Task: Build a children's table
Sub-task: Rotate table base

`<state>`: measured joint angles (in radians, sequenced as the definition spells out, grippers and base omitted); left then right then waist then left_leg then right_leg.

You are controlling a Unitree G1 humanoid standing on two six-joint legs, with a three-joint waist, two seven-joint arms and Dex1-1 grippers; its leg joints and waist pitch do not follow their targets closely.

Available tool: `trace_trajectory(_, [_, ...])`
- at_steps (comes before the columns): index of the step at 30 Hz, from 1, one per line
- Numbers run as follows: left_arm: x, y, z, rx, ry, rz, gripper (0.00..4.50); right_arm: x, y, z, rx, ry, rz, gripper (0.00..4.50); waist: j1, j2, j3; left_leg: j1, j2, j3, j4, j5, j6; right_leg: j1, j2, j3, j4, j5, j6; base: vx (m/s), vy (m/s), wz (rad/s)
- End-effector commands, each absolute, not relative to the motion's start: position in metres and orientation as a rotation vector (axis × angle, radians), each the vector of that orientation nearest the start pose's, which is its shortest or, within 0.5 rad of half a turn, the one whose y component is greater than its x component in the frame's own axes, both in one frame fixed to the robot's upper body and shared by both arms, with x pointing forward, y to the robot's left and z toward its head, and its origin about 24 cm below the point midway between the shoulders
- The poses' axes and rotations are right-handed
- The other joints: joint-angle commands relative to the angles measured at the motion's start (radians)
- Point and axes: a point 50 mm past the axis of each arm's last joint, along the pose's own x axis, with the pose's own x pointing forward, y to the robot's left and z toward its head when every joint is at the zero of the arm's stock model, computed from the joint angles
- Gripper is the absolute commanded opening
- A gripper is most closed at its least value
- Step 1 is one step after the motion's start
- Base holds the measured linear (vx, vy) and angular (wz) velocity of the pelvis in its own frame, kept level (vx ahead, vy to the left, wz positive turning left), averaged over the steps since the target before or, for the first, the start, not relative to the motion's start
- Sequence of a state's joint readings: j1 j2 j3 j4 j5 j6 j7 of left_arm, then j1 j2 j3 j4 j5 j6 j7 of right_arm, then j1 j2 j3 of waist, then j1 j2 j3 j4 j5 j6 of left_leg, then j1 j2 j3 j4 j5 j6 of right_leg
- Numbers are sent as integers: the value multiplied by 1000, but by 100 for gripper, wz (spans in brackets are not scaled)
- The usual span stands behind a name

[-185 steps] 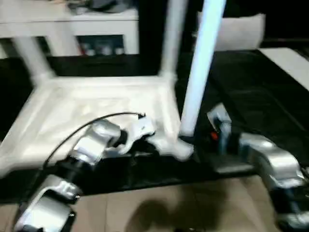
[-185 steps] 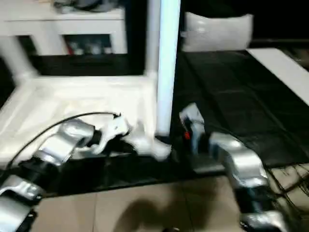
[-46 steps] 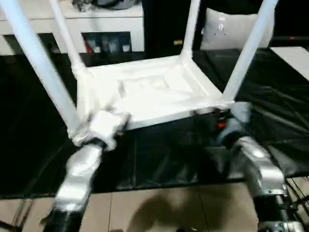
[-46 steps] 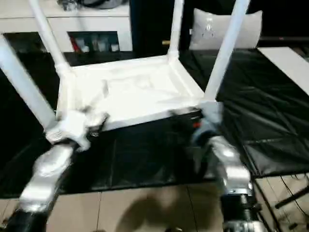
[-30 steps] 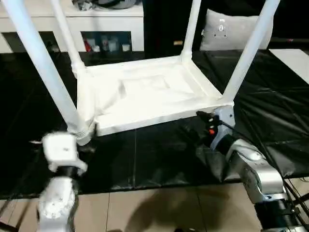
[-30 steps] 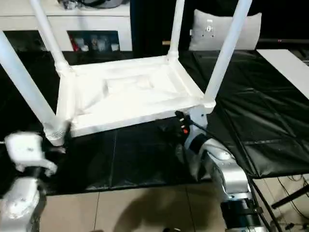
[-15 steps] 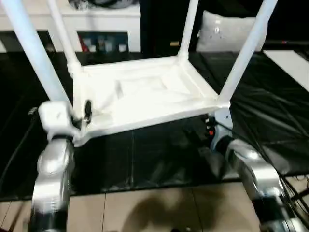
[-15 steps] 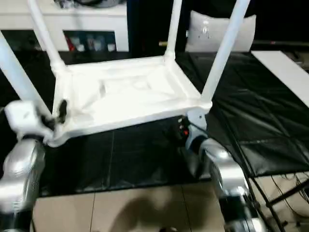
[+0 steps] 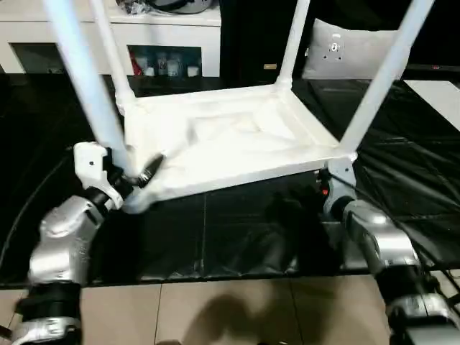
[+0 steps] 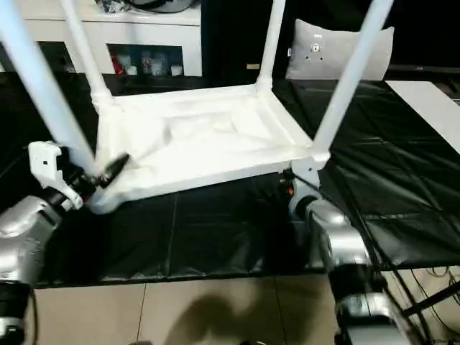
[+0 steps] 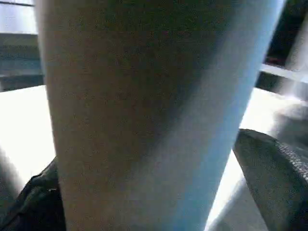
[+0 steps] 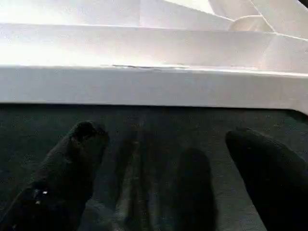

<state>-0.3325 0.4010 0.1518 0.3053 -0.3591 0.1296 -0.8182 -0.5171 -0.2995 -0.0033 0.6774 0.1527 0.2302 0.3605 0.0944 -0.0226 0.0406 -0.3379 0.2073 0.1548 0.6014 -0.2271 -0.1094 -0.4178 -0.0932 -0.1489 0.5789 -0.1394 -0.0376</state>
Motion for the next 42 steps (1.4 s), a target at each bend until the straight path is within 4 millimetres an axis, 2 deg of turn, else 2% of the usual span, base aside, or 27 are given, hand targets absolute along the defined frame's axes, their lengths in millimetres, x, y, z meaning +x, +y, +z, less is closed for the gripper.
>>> trace_trajectory(1, [297, 185, 98, -27, 24, -946, 444, 341, -206, 27, -83, 417, 265, 450, -7, 0, -63, -5, 25, 11, -74, -72, 36, 69, -61, 69, -42, -246, -164, 0, 0, 0])
trace_trajectory(3, [289, 167, 103, -27, 30, -1083, 444, 342, -207, 25, -83, 431, 266, 450, -8, 1, -63, -5, 27, 11, -75, -82, 30, 69, -65, 70, -38, -257, -175, 0, 0, 0])
trace_trajectory(4, [284, 154, 105, -35, 31, -1160, 444, 343, -207, 24, -91, 437, 274, 450, -9, -1, -58, -5, 26, 15, -74, -89, 31, 67, -61, 72, -41, -248, -185, 0, 0, 0])
trace_trajectory(5, [284, 154, 105, -35, 31, -1160, 444, 343, -207, 24, -91, 437, 274, 450, -9, -2, -60, -7, 26, 15, -74, -88, 29, 71, -62, 72, -38, -247, -184, 0, 0, 0])
trace_trajectory(6, [280, 140, 106, -41, 21, -1225, 444, 343, -203, 24, -96, 434, 298, 450, -10, -5, -60, -9, 25, 16, -74, -88, 30, 74, -62, 73, -40, -257, -176, 0, 0, 0])
trace_trajectory(7, [279, 137, 106, -43, 18, -1240, 444, 344, -203, 24, -98, 433, 304, 450, -12, -7, -60, -12, 22, 17, -72, -90, 34, 75, -62, 74, -43, -274, -167, 0, 0, 0])
trace_trajectory(8, [276, 120, 109, -68, 0, -1301, 444, 344, -194, 24, -98, 419, 366, 450, -13, -6, -60, -13, 21, 18, -72, -91, 35, 76, -62, 74, -44, -282, -161, 0, 0, 0])
trace_trajectory(11, [273, 108, 111, -90, -5, -1360, 444, 344, -186, 24, -99, 403, 421, 450, -20, -10, -58, -14, 17, 20, -69, -113, 42, 75, -59, 73, -56, -359, -131, 0, 0, 0])
trace_trajectory(13, [269, 97, 112, -94, 2, -1419, 444, 344, -177, 24, -89, 394, 491, 450, -35, -13, -58, -15, 15, 17, -69, -130, 45, 73, -55, 69, -63, -414, -104, 0, 0, 0])
trace_trajectory(15, [266, 91, 114, -106, 4, -1453, 444, 343, -171, 23, -87, 386, 534, 450, -41, -15, -57, -14, 15, 18, -67, -137, 50, 71, -55, 68, -65, -430, -99, 0, 0, 0])
trace_trajectory(17, [263, 76, 118, -123, -17, -1500, 444, 341, -156, 24, -89, 365, 639, 450, -51, -14, -58, -17, 16, 16, -66, -130, 61, 70, -52, 66, -65, -425, -105, 0, 0, 0])
trace_trajectory(20, [261, 65, 120, -140, -33, -1519, 444, 339, -146, 24, -95, 354, 703, 450, -57, -13, -60, -19, 17, 14, -64, -118, 68, 72, -51, 67, -61, -394, -118, 0, 0, 0])
trace_trajectory(25, [261, 52, 125, -173, -49, -1534, 444, 338, -134, 25, -88, 333, 768, 450, -59, -18, -62, -20, 17, 17, -62, -95, 84, 71, -49, 70, -55, -350, -143, 0, 0, 0])
trace_trajectory(27, [263, 48, 127, -182, -57, -1529, 444, 337, -129, 25, -84, 330, 800, 450, -58, -16, -61, -19, 17, 17, -62, -102, 84, 70, -50, 69, -57, -367, -141, 0, 0, 0])
trace_trajectory(31, [269, 39, 132, -228, -79, -1512, 444, 332, -118, 24, -73, 337, 890, 450, -58, -20, -59, -18, 17, 18, -61, -119, 85, 69, -49, 69, -63, -397, -129, 0, 0, 0])
trace_trajectory(37, [269, 25, 133, -251, -80, -1523, 444, 328, -112, 21, -43, 383, 938, 450, -56, -22, -60, -17, 20, 16, -61, -99, 89, 69, -49, 71, -57, -354, -145, 0, 0, 0])
trace_trajectory(42, [274, 18, 133, -245, -81, -1475, 444, 327, -112, 20, -11, 391, 935, 450, -53, -21, -58, -16, 19, 17, -61, -111, 88, 69, -49, 70, -62, -369, -143, 0, 0, 0])
